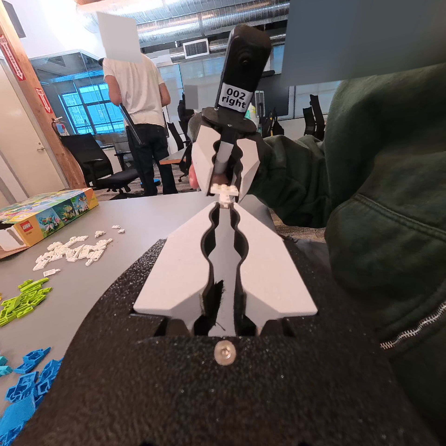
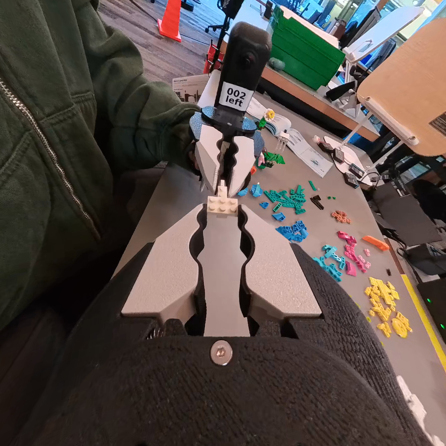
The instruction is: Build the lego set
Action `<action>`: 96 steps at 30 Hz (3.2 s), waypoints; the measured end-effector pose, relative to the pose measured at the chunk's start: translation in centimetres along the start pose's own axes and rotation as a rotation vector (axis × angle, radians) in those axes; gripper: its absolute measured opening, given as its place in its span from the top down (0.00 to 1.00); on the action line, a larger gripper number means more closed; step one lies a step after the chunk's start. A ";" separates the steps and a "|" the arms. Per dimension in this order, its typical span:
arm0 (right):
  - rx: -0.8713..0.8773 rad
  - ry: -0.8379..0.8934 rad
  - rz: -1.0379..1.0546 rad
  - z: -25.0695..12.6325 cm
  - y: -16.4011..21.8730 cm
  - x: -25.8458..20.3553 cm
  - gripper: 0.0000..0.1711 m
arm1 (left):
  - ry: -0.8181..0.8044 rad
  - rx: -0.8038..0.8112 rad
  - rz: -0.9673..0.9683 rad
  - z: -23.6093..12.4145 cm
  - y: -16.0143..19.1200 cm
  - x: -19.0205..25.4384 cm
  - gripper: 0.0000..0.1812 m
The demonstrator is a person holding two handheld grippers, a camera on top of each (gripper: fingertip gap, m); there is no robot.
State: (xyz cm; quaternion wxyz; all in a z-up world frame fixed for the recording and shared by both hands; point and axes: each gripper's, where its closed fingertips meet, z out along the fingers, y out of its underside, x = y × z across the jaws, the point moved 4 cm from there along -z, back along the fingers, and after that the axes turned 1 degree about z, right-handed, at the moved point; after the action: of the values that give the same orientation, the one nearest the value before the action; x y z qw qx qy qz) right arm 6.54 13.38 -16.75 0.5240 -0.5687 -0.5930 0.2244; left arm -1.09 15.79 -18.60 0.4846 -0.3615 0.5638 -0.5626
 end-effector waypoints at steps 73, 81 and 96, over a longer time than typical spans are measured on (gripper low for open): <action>0.243 -0.001 0.168 -0.8 -1.0 1.2 0.86 | -0.076 0.011 -0.163 0.6 0.1 -1.0 0.88; 0.315 -0.008 0.188 -0.4 -1.1 1.0 0.86 | -0.016 0.106 -0.273 0.8 -0.7 -0.7 0.95; 0.261 0.119 0.069 -0.5 -1.2 1.6 0.72 | -0.036 -0.012 -0.393 0.9 0.4 -1.5 0.97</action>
State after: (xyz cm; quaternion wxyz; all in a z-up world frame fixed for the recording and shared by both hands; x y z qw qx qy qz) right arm 6.74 14.37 -14.99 0.6195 -0.5282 -0.5068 0.2834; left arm 0.23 17.05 -18.69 0.3734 -0.4777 0.4770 -0.6363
